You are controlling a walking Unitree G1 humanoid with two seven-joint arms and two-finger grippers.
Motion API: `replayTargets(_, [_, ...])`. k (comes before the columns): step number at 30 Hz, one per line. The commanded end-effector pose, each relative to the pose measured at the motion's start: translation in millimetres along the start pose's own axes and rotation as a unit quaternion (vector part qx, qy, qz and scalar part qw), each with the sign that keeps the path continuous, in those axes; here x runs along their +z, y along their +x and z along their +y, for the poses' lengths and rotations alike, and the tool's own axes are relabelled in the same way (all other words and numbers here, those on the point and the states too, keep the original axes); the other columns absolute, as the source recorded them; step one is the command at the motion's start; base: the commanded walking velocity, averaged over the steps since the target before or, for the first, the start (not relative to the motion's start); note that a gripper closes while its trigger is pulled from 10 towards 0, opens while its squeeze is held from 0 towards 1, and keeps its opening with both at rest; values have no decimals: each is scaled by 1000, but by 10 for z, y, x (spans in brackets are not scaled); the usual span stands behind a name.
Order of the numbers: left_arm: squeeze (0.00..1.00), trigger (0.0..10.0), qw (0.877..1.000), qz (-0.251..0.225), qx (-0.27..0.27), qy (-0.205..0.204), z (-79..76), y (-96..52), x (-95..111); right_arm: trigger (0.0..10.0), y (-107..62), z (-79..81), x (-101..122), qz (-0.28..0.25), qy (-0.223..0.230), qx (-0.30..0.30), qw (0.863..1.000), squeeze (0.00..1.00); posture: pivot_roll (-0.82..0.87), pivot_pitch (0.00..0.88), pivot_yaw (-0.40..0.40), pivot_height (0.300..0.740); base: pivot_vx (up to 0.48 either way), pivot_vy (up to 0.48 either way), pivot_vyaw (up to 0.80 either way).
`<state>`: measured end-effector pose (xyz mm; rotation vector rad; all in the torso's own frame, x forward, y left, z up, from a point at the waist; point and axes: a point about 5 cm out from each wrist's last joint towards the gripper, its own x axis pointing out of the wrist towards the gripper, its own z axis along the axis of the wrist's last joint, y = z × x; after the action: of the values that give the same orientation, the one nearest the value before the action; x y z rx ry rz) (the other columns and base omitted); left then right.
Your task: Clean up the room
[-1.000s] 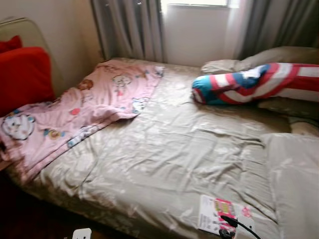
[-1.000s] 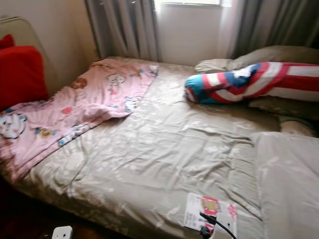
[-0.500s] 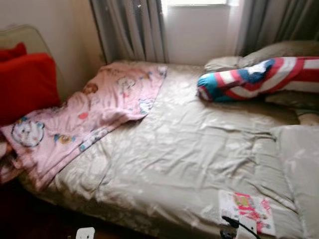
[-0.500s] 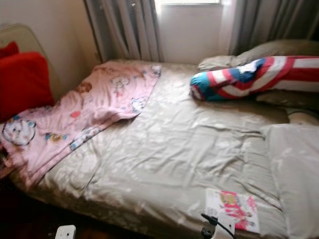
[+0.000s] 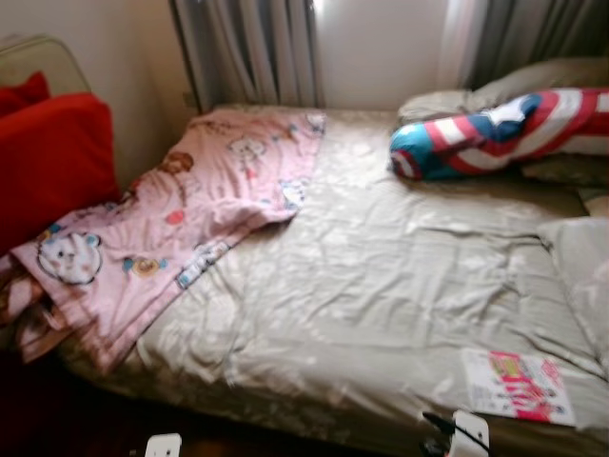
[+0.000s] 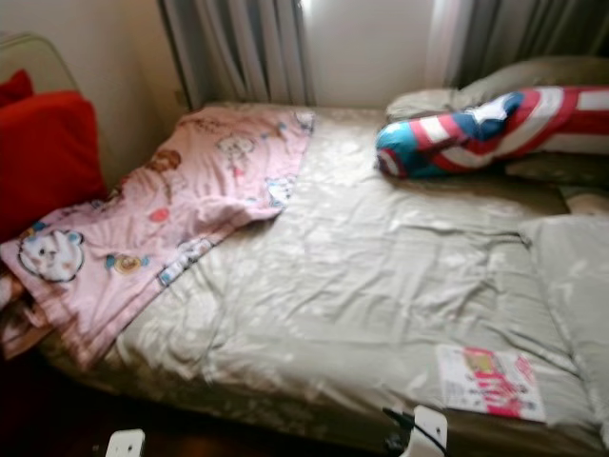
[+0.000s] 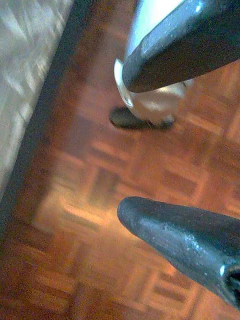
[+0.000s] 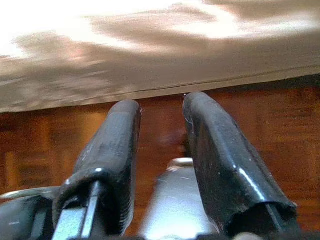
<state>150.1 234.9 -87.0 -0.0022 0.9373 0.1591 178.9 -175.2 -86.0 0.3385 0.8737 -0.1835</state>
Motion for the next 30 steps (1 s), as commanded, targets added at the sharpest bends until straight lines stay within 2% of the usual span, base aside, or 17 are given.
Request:
replayTargets(1, [0,10000,1000,7,5,-2,20,-11,-41,10000,3,-1,4,4,0,-1,1000,0,15,89,25,740,0,480,0])
replayTargets(30, [0,10000,1000,6,5,-8,-4,-4,-29,10000,11,-4,35,4,-8,-3,1000,0,16,84,16,740,0,480,0])
